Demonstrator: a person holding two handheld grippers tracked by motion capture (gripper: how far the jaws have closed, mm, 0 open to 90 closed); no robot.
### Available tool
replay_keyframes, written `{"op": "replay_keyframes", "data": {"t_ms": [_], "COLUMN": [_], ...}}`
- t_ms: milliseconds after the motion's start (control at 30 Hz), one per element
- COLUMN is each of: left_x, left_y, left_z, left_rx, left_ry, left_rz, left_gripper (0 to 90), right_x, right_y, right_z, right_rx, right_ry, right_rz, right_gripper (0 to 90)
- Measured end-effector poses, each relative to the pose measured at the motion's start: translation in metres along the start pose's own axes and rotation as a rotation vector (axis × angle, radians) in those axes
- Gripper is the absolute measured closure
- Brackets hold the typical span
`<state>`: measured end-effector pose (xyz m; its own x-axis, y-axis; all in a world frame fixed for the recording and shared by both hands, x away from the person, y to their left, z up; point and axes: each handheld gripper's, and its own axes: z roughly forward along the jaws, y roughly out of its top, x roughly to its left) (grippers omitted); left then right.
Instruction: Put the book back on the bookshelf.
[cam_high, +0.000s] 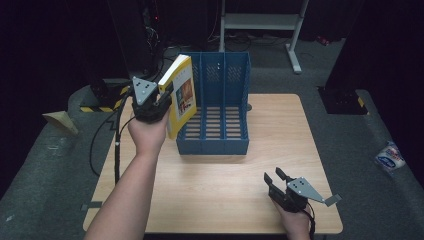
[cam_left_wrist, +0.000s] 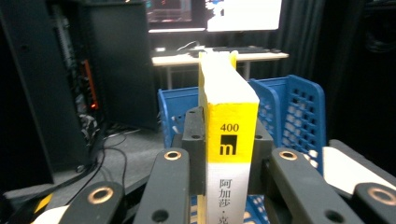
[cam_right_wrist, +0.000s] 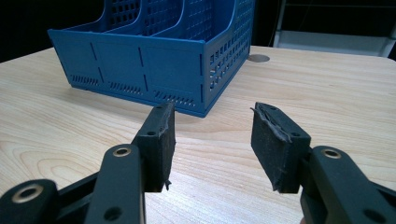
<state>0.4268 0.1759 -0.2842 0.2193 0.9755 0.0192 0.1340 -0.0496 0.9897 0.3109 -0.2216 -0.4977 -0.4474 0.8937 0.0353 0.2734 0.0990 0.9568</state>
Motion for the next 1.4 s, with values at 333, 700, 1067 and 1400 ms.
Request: {"op": "replay_keyframes", "data": {"t_ms": [333,700,1067,1400], "left_x": [-0.005,-0.011,-0.02,-0.021], "left_y": [-0.009,-0.023,-0.053,-0.085], "left_z": [0.033,0.066,0.089,0.098], "left_rx": [0.026,0.027,0.053,0.042], "left_ry": [0.07,0.121,0.127,0.123], "left_rz": [0.002,-0.022,-0.025,-0.019], "left_gripper": [76.2,76.2,76.2,76.1], "right_x": [-0.003,-0.002,-0.002,0.002], "right_y": [0.0,0.0,-0.001,-0.001], "right_z": [-0.001,-0.002,-0.001,0.0], "right_rx": [-0.012,-0.019,-0.012,-0.012], "right_ry": [-0.004,0.0,0.013,0.025], "right_rz": [0.012,0.016,0.027,0.017], "right_gripper": [49.6,49.6,49.7,49.6]}}
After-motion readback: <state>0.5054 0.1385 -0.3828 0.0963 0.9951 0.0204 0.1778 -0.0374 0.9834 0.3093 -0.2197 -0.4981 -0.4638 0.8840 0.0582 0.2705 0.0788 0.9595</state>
